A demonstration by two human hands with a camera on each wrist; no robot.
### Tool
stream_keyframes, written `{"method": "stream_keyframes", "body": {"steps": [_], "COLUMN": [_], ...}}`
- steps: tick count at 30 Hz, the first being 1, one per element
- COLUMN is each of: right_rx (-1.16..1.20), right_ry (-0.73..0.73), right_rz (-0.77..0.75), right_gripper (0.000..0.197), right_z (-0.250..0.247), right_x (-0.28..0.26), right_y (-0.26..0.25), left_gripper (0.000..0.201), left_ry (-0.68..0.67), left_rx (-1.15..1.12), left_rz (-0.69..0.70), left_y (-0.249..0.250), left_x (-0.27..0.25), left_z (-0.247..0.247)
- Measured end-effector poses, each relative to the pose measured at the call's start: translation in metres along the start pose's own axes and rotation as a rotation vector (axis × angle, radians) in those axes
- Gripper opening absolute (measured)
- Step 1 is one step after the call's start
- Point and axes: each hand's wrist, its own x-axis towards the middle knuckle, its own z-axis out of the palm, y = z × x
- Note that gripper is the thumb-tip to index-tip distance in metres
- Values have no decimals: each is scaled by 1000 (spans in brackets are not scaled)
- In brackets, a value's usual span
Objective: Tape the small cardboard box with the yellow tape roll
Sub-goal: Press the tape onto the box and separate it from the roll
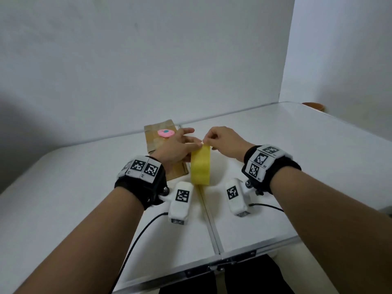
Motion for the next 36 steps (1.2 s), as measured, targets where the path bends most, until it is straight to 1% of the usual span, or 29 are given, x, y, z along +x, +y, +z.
{"method": "stream_keyframes", "body": {"steps": [6, 13, 15, 17, 21, 23, 24, 26, 28, 30, 33, 36], "right_rx": [-81, -121, -127, -113, -9, 26, 32, 35, 41, 55, 88, 92], "right_ry": [-12, 3, 5, 1, 9, 17, 15, 9, 28, 40, 43, 78], "right_rz": [-56, -77, -117, -138, -76, -45, -39, -47, -72, -81, -72, -86], "right_gripper": [19, 22, 18, 14, 13, 10, 10, 10, 10, 9, 15, 17], "right_z": [0, 1, 1, 1, -1, -2, -3, -3, -2, -3, -5, -3], "right_x": [-3, -6, -7, -8, -8, -6, -5, -6, -7, -8, -8, -9], "right_y": [-4, -12, -19, -24, -21, -20, -20, -22, -22, -21, -18, -15], "left_gripper": [55, 56, 54, 52, 42, 41, 42, 43, 39, 36, 33, 25], "left_ry": [43, 73, 83, 85, 70, 88, 105, 149, 206, 232, 208, 187], "left_rx": [14, 23, 29, 44, 77, 147, 222, 384, 450, 398, 267, 252], "left_rz": [21, 26, 27, 20, 17, 36, 62, 120, 149, 157, 149, 146], "left_y": [-2, -2, -2, -1, 0, 2, 4, 7, 9, 8, 4, 2], "left_x": [-7, -6, -6, -5, -6, -6, -6, -6, -6, -5, -7, -6], "left_z": [0, 3, 4, 4, 4, 3, 2, -2, -4, -5, -4, -4]}}
